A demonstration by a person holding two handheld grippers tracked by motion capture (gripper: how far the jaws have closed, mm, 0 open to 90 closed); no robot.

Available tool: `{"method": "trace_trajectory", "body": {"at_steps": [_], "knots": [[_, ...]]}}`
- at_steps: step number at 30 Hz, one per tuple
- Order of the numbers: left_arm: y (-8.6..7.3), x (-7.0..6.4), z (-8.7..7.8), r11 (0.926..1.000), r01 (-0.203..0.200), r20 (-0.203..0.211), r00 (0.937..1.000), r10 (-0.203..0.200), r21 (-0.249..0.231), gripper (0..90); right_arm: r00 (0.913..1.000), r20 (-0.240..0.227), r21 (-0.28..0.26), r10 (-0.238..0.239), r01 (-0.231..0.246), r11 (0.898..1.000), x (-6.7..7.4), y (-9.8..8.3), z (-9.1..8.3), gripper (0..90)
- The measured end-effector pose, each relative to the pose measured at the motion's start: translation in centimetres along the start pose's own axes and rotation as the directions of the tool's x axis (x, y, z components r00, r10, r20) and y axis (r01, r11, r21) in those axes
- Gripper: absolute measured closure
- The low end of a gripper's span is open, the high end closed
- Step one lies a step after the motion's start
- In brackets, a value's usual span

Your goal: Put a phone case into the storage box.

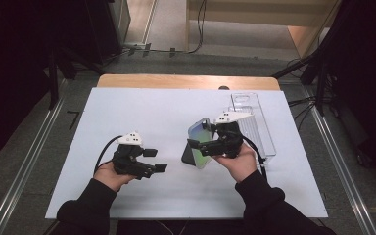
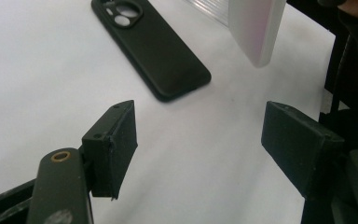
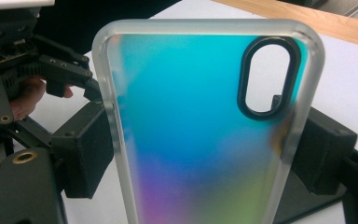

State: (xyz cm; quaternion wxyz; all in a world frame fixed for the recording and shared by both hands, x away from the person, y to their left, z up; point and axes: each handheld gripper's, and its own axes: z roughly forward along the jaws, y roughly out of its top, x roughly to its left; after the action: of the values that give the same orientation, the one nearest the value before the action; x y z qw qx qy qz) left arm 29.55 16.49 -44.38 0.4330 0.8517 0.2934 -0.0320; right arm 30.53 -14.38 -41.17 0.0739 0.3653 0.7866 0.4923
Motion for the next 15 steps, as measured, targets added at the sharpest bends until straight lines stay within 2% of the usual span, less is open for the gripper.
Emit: {"method": "trace_trajectory", "body": {"at_steps": [4, 8, 11, 15], "knots": [[-0.9, 0.2, -0.3, 1.0000, 0.005, -0.010, 0.9999, -0.005, -0.002, 27.3, 1.0000, -0.001, -0.001, 0.006, -0.006, 1.000, -0.1, 0.0, -0.2, 15.8], [-1.9, 0.4, -0.4, 0.9996, 0.028, -0.019, 0.9994, -0.028, 0.002, 27.4, 0.9998, -0.008, 0.000, 0.019, -0.019, 1.000, -0.3, 0.1, -0.4, 15.8], [-2.3, 0.6, -0.7, 0.9997, 0.021, -0.050, 0.9986, -0.020, 0.015, 27.4, 0.9998, -0.005, 0.001, 0.019, -0.019, 1.000, -0.4, 0.2, -0.6, 15.8], [-2.8, 0.8, -1.1, 0.9982, 0.056, -0.096, 0.9939, -0.054, 0.018, 27.4, 0.9997, 0.000, -0.001, 0.024, -0.024, 1.000, -0.6, 0.4, -1.0, 15.8]]}}
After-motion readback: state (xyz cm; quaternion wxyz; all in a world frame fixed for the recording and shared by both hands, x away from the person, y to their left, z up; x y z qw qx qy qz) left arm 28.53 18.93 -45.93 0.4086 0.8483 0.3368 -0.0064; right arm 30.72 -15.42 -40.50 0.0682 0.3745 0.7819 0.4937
